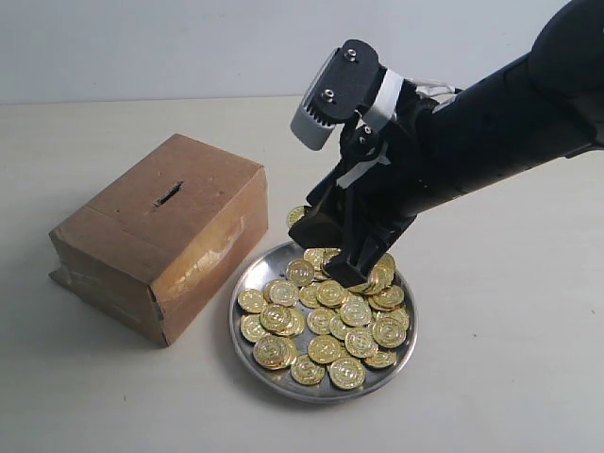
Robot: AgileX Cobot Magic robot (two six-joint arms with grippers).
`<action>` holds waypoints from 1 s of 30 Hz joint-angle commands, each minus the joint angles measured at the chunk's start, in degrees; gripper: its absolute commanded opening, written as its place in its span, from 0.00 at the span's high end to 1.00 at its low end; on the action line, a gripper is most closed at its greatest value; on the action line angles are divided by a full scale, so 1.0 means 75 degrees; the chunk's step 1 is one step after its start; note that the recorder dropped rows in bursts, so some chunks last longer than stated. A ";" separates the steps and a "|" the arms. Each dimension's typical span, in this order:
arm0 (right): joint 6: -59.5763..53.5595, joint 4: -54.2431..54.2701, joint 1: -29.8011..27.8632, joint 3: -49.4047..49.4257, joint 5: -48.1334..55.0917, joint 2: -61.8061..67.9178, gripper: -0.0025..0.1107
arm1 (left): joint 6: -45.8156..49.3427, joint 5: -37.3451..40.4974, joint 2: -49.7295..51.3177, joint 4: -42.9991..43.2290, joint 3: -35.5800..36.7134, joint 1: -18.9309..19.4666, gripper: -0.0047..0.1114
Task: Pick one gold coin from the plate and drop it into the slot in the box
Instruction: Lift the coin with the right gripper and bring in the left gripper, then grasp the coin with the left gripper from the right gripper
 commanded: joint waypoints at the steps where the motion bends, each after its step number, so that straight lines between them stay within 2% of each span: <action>1: 0.0002 0.0005 0.0006 -0.0001 -0.0034 -0.0074 0.81 | 0.1290 0.0619 0.1380 -0.0279 -0.0532 -0.0062 0.96; 3: 0.0002 0.0005 0.0006 -0.0001 -0.0034 -0.0074 0.81 | 0.2388 0.1098 0.2830 -0.0492 -0.1211 -0.0062 0.96; 6: 0.0002 0.0005 0.0006 -0.0001 -0.0034 -0.0074 0.81 | 0.3105 0.1735 0.4042 -0.0563 -0.1814 -0.0062 0.96; 7: 0.0000 0.0020 0.0006 -0.0001 -0.0019 -0.0074 0.81 | 0.3482 0.2364 0.4888 -0.0599 -0.2203 -0.0062 0.95; 8: 0.0000 0.0020 0.0006 -0.0001 -0.0004 -0.0074 0.81 | 0.3706 0.2909 0.5592 -0.0599 -0.2518 -0.0062 0.92; 9: 0.0000 0.0039 0.0006 -0.0001 -0.0003 -0.0074 0.81 | 0.3801 0.3669 0.6550 -0.0650 -0.2918 -0.0062 0.83; 10: 0.0000 0.0081 0.0006 -0.0001 -0.0003 -0.0074 0.81 | 0.3848 0.3929 0.6890 -0.0711 -0.3046 -0.0062 0.77; 11: -0.0013 0.0178 0.0006 -0.0001 -0.0019 -0.0074 0.81 | 0.4094 0.4455 0.7695 -0.0757 -0.3357 -0.0062 0.65; 12: -0.0013 0.0185 0.0006 -0.0001 -0.0020 -0.0074 0.81 | 0.4235 0.4661 0.8062 -0.0776 -0.3496 -0.0062 0.58; 14: -0.0077 0.0179 0.0006 -0.0001 -0.0125 -0.0074 0.81 | 0.4444 0.5044 0.9061 -0.0780 -0.3901 -0.0062 0.51; 15: -0.0124 0.0179 0.0006 -0.0001 -0.0159 -0.0058 0.81 | 0.4581 0.5170 0.9507 -0.0780 -0.4120 -0.0158 0.51; 18: -0.0221 0.0179 0.0006 -0.0001 -0.0143 0.0102 0.81 | 0.4729 0.4943 1.0544 -0.0636 -0.4915 -0.1113 0.51; 20: -0.0221 0.0179 0.0006 -0.0001 -0.0080 0.0223 0.81 | 0.4580 0.4340 1.1010 -0.0220 -0.5467 -0.1952 0.51; 23: -0.0221 0.0163 0.0006 -0.0001 -0.0063 0.0254 0.81 | 0.4104 0.3812 1.1638 0.0220 -0.6156 -0.2747 0.51; 30: -0.0221 0.0132 0.0006 -0.0001 -0.0098 0.0328 0.81 | 0.3061 0.3826 1.2174 0.1162 -0.7072 -0.3421 0.51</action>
